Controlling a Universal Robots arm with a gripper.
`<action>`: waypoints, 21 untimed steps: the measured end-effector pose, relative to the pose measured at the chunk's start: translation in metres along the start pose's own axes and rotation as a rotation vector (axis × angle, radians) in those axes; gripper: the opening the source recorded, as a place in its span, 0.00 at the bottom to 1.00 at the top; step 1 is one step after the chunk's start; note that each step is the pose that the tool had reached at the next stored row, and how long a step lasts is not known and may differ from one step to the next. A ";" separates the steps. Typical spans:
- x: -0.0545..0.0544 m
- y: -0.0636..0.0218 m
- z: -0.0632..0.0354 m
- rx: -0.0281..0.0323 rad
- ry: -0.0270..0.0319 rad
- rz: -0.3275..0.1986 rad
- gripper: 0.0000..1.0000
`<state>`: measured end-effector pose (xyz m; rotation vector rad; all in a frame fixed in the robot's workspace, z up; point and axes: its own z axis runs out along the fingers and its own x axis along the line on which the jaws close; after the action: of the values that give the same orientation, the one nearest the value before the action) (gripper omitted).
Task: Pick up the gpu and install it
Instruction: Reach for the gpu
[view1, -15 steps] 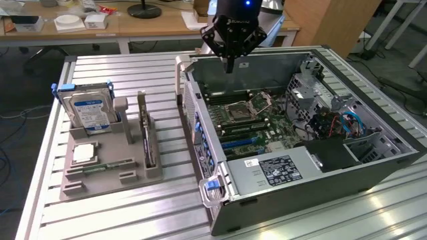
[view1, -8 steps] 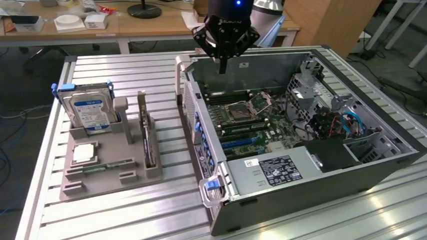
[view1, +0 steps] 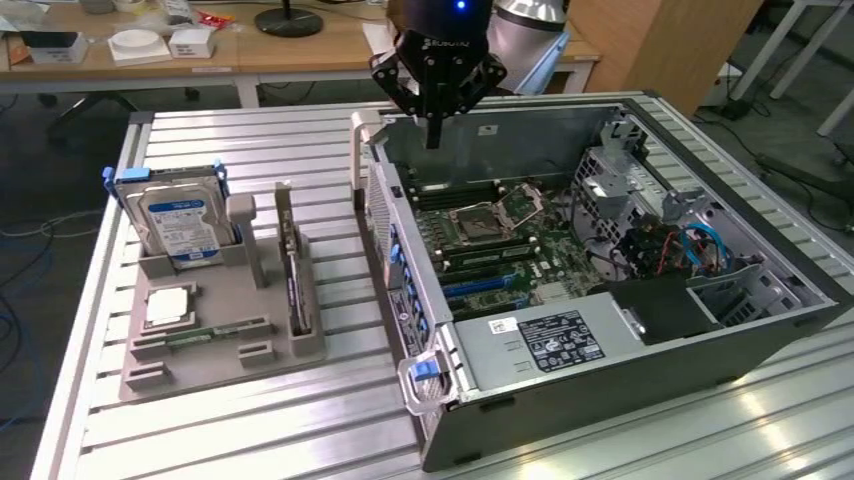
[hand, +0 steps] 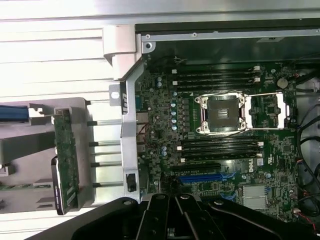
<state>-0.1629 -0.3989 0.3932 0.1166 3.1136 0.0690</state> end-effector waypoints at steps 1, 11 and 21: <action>0.001 -0.0001 -0.0001 0.0001 0.0001 0.000 0.10; 0.014 -0.0011 -0.0004 0.0000 0.0000 0.000 0.10; 0.026 -0.0020 -0.0008 0.0001 0.0000 0.000 0.10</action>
<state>-0.1894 -0.3989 0.3933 0.1165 3.1137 0.0688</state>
